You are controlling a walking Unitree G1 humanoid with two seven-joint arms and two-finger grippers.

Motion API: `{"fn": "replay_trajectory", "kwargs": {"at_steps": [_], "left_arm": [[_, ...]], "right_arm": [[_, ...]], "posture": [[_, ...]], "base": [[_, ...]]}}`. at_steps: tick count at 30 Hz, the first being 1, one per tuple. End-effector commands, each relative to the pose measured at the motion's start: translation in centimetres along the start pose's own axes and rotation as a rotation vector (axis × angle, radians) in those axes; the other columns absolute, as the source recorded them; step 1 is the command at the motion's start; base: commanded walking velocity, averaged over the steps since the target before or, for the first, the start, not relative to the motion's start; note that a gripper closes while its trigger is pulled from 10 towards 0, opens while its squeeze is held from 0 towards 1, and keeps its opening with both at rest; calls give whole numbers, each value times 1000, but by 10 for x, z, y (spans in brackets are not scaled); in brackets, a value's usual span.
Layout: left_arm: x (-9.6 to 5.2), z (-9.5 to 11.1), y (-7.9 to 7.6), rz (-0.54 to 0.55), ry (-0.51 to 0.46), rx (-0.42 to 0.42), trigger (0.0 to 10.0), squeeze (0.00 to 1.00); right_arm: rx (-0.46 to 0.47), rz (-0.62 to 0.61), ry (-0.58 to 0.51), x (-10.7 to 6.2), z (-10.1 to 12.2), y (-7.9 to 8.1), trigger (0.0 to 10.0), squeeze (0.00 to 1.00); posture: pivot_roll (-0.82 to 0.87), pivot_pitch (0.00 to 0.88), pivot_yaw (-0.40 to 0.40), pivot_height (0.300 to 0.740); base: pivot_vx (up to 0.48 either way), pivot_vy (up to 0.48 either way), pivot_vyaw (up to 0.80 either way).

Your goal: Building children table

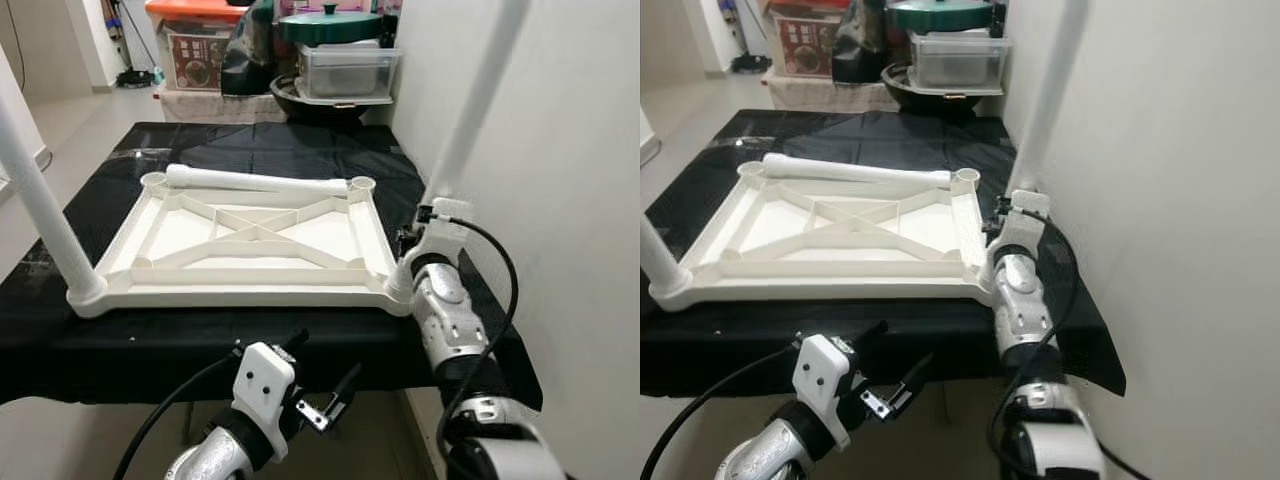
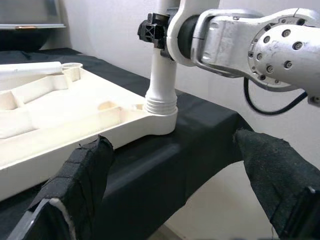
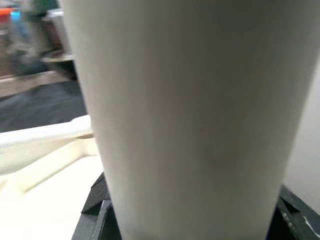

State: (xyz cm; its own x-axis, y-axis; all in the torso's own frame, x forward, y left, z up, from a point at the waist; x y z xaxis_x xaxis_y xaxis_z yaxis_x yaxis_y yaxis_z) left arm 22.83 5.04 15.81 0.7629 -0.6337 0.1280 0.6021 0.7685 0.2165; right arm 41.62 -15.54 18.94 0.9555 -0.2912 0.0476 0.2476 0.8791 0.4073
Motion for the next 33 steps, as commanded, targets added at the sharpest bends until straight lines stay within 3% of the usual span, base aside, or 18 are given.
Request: {"fn": "replay_trajectory", "kwargs": {"at_steps": [1,5,6,7,8,10,14,15,18,20,22,24,26,29,32,33], "left_arm": [[-1,-2,0,-6,13,3,10000,0],[0,-2,-1,-6,13,4,10000,0],[0,-2,0,-6,13,4,10000,0],[0,-2,0,-6,13,4,10000,0],[0,-2,-1,-6,13,4,10000,0],[0,-3,-1,-8,14,3,10000,0],[0,-3,-1,-9,15,2,10000,0],[0,-3,-1,-9,15,2,10000,0],[0,-3,-2,-11,13,1,10000,0],[0,-3,-2,-11,13,0,10000,0],[1,-4,-2,-13,12,-1,10000,0],[1,-4,-2,-14,12,-1,10000,0],[1,-4,-2,-15,11,-1,10000,0],[1,-4,-3,-17,12,0,10000,0],[1,-4,-4,-21,12,0,10000,0],[1,-4,-4,-21,12,0,10000,0]], "right_arm": [[85,-124,61,-3,-14,-20,0,0],[97,-114,68,-3,-17,-8,0,0],[121,-83,77,-3,-19,1,10000,0],[121,-83,77,-3,-19,1,10000,0],[134,-10,68,-4,-17,12,10000,1000],[139,105,33,-6,-9,27,10000,1000],[128,187,3,-7,-1,31,10000,996],[161,260,23,-7,1,34,10000,0],[193,605,90,-12,11,49,10000,0],[185,656,109,-12,12,49,10000,0],[161,818,220,-16,10,46,10000,0],[159,877,266,-18,9,45,10000,0],[157,1017,350,-26,10,45,10000,0],[143,1145,408,-35,10,50,10000,0],[72,1375,511,-56,4,62,10000,0],[72,1375,511,-56,4,62,10000,0]], "posture": [[131,77,-47,740],[134,76,-52,740],[132,77,-49,740],[132,77,-49,740],[131,77,-51,740],[126,74,-48,740],[125,72,-48,740],[125,68,-47,740],[119,64,-47,740],[117,63,-48,740],[117,57,-48,740],[117,57,-48,740],[123,55,-51,740],[125,52,-52,740],[132,45,-56,740],[132,45,-56,740]], "base": [[0,0,0],[0,0,0],[0,0,0],[0,0,0],[0,0,0],[0,0,0],[0,0,0],[0,0,0],[0,0,0],[0,0,0],[0,0,0],[0,0,0],[0,0,0],[0,0,0],[0,0,0],[0,0,0]]}}
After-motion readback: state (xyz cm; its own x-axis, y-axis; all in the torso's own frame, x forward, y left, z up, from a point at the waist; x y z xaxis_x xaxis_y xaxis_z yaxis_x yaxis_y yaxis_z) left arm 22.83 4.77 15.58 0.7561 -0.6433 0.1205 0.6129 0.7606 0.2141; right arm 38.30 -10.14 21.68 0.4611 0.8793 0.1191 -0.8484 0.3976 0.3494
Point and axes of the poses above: a point about 5 cm out from each wrist's last joint towards the gripper, its own x axis pointing out of the wrist towards the gripper, its own z axis along the axis of the wrist's last joint, y = z × x, the point moved 4 cm from there along x, pointing out of the wrist towards the gripper, and after that the axes turned 13 degrees about x, right-handed, at the moved point
